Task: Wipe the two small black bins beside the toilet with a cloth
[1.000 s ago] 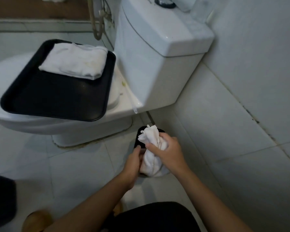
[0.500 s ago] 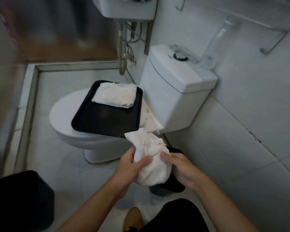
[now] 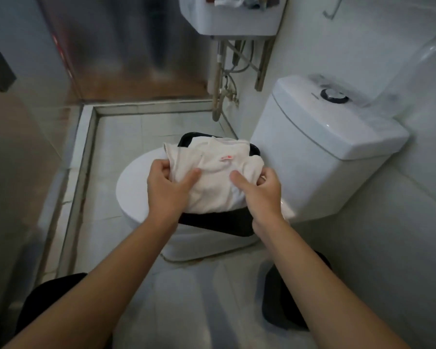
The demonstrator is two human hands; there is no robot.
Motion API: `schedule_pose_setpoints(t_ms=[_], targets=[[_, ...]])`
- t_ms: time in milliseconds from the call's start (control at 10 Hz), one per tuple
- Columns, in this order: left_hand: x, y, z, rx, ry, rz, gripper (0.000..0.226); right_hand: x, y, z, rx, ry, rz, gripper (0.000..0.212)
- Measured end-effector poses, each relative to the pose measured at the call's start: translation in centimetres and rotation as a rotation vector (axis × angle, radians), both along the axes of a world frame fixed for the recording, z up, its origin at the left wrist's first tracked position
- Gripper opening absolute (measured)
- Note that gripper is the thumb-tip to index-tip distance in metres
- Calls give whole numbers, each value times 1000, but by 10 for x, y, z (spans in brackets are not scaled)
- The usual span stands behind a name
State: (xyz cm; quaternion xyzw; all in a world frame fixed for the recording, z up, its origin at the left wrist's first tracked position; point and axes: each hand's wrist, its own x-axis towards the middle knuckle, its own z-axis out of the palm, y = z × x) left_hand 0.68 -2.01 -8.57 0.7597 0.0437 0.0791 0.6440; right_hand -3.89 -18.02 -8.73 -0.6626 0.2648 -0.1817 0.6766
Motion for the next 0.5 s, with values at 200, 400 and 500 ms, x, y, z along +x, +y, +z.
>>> schedule_pose_setpoints(t_ms=[200, 400, 500], targets=[[43, 2, -65, 313, 195, 32, 42, 27, -14, -67, -425, 376, 95, 37], [41, -1, -50, 557, 93, 75, 40, 28, -6, -60, -875, 203, 80, 41], [38, 3, -19, 563, 90, -43, 35, 33, 8, -29, -825, 154, 232, 36]])
